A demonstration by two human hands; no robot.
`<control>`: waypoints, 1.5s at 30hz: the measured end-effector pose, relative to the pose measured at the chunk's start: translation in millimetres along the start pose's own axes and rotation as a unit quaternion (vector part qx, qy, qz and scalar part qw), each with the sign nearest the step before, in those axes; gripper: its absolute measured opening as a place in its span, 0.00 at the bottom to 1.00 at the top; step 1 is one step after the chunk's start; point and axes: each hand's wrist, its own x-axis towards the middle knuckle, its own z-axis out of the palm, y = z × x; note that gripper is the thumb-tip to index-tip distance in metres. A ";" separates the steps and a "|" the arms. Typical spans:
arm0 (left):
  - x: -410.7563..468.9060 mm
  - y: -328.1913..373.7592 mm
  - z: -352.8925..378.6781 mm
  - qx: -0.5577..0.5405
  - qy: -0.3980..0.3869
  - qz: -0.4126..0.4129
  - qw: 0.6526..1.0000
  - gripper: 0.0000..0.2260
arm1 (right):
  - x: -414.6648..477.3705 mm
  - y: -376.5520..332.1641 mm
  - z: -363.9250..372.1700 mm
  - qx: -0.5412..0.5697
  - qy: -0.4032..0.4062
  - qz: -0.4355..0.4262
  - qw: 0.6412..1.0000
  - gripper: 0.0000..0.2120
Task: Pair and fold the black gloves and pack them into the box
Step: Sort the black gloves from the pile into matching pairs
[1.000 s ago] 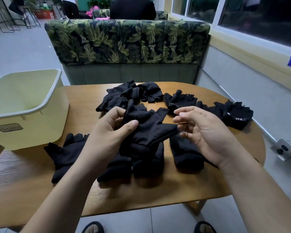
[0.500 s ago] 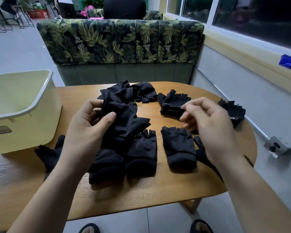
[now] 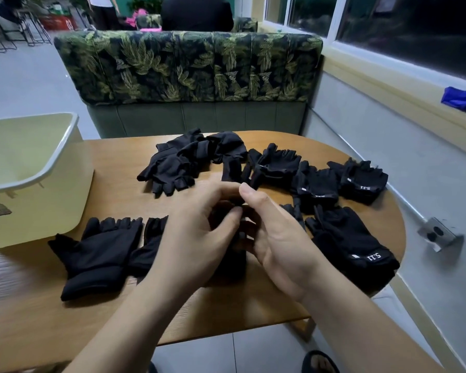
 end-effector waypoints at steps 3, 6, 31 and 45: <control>1.0 7.5 9.6 -0.006 -0.046 0.017 0.999 0.18 | 4.7 -3.9 -15.7 0.024 0.051 -0.012 0.998 0.17; 2.1 8.2 13.7 -0.004 -0.035 0.032 0.999 0.19 | 6.5 -16.4 -36.0 0.038 0.100 -0.023 0.994 0.13; 9.6 -49.5 71.4 0.324 -0.119 0.163 0.924 0.16 | 16.4 -9.4 -111.0 -0.504 0.228 -0.002 0.833 0.33; 14.7 -36.6 54.2 0.180 -0.098 -0.027 0.978 0.20 | 6.3 8.3 -102.2 -0.660 0.153 -0.107 0.727 0.27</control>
